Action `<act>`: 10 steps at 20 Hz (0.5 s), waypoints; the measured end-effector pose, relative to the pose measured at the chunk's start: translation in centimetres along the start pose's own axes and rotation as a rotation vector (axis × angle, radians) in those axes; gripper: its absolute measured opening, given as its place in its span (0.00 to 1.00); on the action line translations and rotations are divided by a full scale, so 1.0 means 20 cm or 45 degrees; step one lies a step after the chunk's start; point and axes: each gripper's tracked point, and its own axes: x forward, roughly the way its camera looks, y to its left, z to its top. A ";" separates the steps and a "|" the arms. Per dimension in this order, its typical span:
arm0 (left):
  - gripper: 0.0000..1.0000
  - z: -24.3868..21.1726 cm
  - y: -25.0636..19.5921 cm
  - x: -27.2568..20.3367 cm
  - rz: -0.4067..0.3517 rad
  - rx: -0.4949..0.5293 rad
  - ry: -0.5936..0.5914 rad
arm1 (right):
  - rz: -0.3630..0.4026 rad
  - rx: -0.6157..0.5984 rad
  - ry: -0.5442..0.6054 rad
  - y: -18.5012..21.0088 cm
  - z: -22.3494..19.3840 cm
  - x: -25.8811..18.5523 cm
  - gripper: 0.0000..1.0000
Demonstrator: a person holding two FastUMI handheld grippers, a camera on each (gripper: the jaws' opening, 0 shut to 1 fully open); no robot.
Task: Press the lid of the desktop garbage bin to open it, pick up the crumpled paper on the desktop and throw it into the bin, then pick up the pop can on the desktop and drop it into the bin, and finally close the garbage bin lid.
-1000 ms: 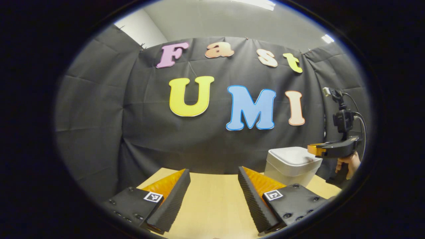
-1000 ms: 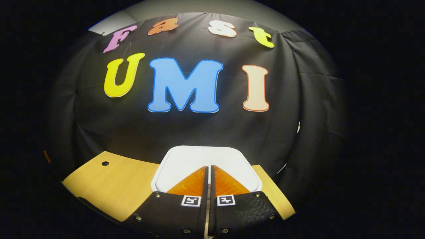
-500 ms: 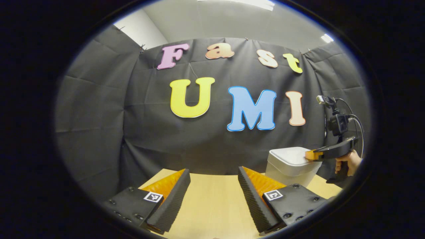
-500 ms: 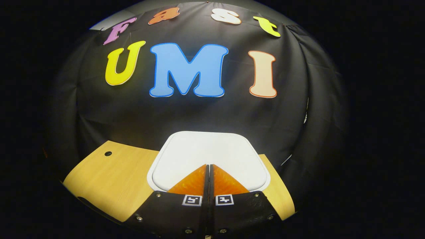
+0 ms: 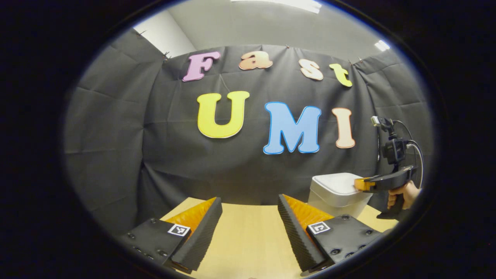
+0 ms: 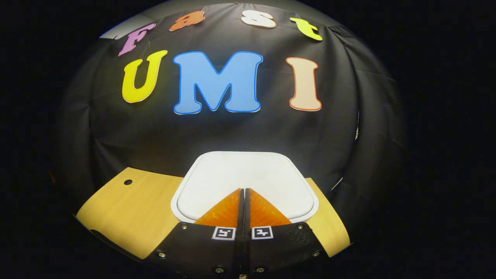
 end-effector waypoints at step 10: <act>0.96 0.07 -0.01 -0.03 0.004 0.006 -0.035 | 0.069 0.080 0.023 -0.01 0.06 -0.04 0.00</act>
